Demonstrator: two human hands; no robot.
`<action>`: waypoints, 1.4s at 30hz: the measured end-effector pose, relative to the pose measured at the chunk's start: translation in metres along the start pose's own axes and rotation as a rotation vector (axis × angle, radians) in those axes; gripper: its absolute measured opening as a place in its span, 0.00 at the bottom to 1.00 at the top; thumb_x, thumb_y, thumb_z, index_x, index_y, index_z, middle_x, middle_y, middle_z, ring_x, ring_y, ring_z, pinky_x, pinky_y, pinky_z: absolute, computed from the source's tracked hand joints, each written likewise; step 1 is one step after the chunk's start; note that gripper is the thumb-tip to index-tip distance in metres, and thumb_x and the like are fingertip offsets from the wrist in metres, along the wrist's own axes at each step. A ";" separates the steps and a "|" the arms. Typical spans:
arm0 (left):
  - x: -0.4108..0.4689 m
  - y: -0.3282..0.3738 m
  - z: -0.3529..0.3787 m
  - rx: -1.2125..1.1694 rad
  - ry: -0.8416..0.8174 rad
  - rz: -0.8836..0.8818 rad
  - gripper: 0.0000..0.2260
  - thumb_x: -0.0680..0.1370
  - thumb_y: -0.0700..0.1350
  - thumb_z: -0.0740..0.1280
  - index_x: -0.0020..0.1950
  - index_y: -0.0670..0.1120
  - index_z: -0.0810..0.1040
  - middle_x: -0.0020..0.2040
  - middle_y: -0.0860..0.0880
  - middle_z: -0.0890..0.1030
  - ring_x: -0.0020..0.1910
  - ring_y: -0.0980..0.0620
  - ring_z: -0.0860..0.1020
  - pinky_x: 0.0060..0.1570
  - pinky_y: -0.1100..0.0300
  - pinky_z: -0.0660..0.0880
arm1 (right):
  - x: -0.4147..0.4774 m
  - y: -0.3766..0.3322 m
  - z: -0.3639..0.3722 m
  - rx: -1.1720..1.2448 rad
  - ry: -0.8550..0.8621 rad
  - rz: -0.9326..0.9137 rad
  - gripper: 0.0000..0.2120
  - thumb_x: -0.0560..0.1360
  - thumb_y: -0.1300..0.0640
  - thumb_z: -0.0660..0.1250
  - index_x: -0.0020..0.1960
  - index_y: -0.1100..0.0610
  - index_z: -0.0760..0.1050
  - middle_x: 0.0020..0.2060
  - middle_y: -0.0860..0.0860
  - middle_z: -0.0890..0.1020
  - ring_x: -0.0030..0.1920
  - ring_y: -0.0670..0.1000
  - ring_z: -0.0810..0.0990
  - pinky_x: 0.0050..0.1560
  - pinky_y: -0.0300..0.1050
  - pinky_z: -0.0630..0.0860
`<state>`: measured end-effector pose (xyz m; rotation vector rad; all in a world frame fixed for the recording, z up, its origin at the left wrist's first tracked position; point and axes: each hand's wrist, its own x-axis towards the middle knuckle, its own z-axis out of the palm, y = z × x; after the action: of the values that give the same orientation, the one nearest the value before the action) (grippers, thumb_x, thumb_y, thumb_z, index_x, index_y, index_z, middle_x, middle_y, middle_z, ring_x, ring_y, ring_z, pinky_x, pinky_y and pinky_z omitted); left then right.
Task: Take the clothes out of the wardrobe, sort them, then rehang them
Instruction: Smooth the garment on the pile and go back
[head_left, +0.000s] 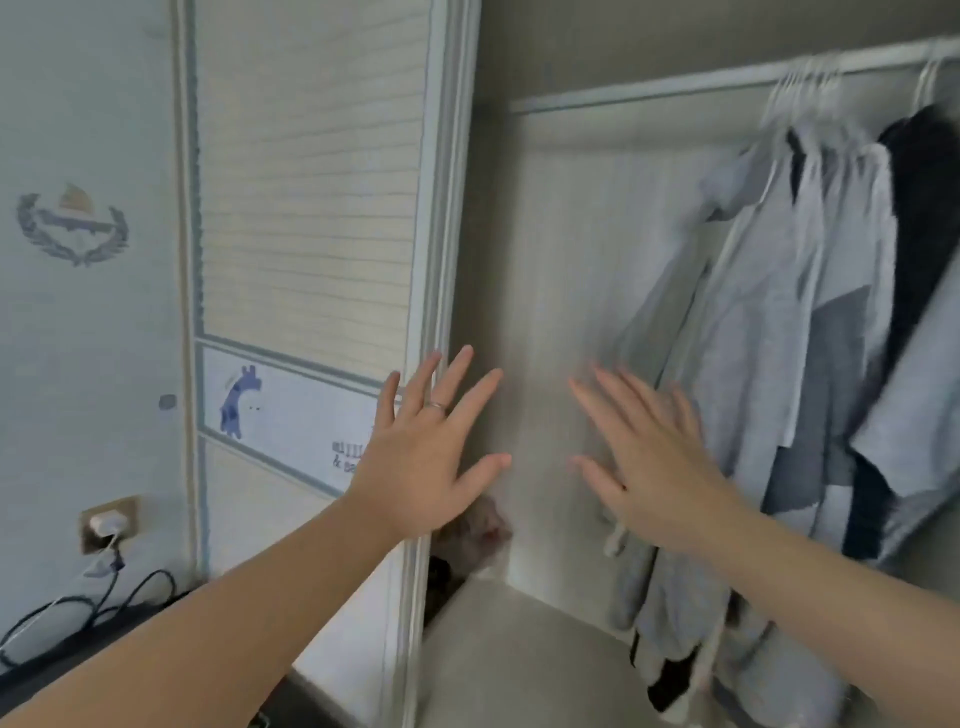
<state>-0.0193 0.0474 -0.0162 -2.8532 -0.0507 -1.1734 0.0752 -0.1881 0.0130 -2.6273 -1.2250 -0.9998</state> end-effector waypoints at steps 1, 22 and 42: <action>0.021 0.006 0.003 -0.016 0.019 0.020 0.34 0.77 0.71 0.46 0.81 0.60 0.47 0.82 0.53 0.43 0.81 0.46 0.42 0.77 0.40 0.43 | 0.005 0.013 -0.008 -0.015 0.015 0.026 0.32 0.80 0.39 0.49 0.78 0.42 0.38 0.79 0.43 0.41 0.78 0.48 0.39 0.76 0.59 0.38; 0.358 0.083 0.081 -0.651 0.150 0.285 0.34 0.78 0.69 0.56 0.80 0.62 0.48 0.82 0.55 0.49 0.80 0.52 0.48 0.75 0.50 0.49 | 0.171 0.172 -0.175 -0.417 0.233 0.417 0.24 0.80 0.42 0.55 0.74 0.47 0.62 0.66 0.49 0.75 0.68 0.56 0.70 0.66 0.58 0.64; 0.446 0.166 0.172 -1.258 -0.181 0.267 0.37 0.77 0.68 0.59 0.81 0.53 0.54 0.81 0.50 0.57 0.79 0.49 0.58 0.77 0.49 0.56 | 0.294 0.241 -0.128 -1.009 0.022 0.699 0.18 0.75 0.66 0.63 0.64 0.57 0.72 0.58 0.58 0.74 0.59 0.62 0.76 0.44 0.52 0.70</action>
<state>0.4273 -0.1028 0.1689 -3.6859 1.5085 -1.0822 0.3157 -0.1992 0.3332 -3.2198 0.4153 -1.7216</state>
